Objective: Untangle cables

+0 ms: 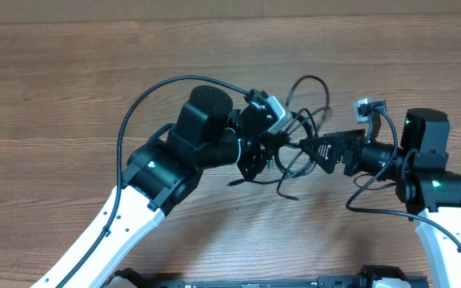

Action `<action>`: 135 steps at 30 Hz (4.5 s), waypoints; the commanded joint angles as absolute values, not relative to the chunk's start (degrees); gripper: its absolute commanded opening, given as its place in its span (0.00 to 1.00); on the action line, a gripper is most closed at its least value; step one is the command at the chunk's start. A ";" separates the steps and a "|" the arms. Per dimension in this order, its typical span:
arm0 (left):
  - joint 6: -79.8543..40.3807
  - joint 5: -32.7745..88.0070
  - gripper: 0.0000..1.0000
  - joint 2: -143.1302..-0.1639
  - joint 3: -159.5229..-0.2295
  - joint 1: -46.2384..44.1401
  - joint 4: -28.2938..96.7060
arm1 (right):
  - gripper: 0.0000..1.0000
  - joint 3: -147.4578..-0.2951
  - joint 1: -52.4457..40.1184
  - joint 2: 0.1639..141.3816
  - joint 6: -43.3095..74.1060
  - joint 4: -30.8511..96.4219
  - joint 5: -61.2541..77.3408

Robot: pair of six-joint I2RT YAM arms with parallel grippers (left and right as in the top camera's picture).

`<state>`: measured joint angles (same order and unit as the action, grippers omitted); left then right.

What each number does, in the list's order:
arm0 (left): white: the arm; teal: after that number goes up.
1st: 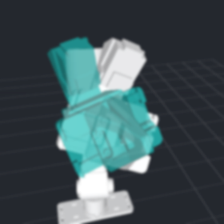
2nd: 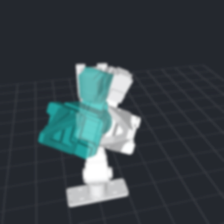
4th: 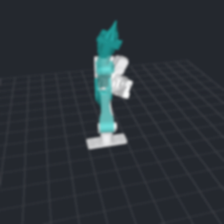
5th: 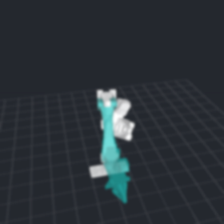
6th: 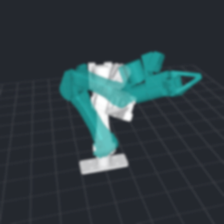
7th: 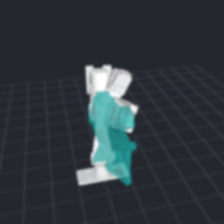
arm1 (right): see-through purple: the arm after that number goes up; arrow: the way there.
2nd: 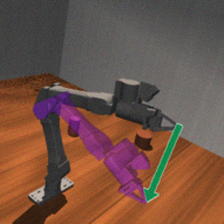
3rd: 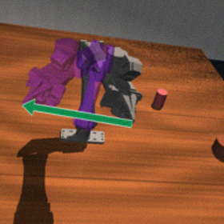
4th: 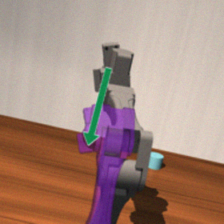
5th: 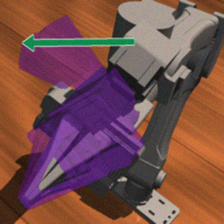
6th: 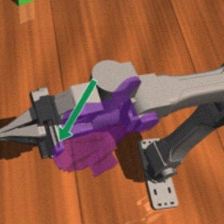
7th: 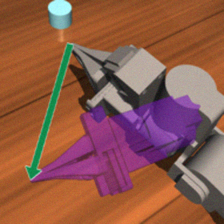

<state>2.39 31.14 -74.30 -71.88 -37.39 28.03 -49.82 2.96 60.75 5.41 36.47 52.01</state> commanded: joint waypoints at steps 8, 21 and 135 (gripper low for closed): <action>-0.21 51.35 0.04 -73.49 -72.49 -37.21 30.83 | 1.00 -50.26 3.03 60.58 9.52 27.40 38.30; -0.21 66.24 0.04 -73.47 -72.49 -39.92 22.31 | 1.00 -50.26 3.03 66.85 10.52 28.12 29.56; 24.21 68.97 0.90 -78.85 -72.49 -19.25 53.08 | 0.04 -37.23 -16.36 51.44 16.45 9.65 47.24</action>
<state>19.70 61.65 -79.53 -71.88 -19.40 53.19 -34.79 -16.82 56.86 12.69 10.22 46.30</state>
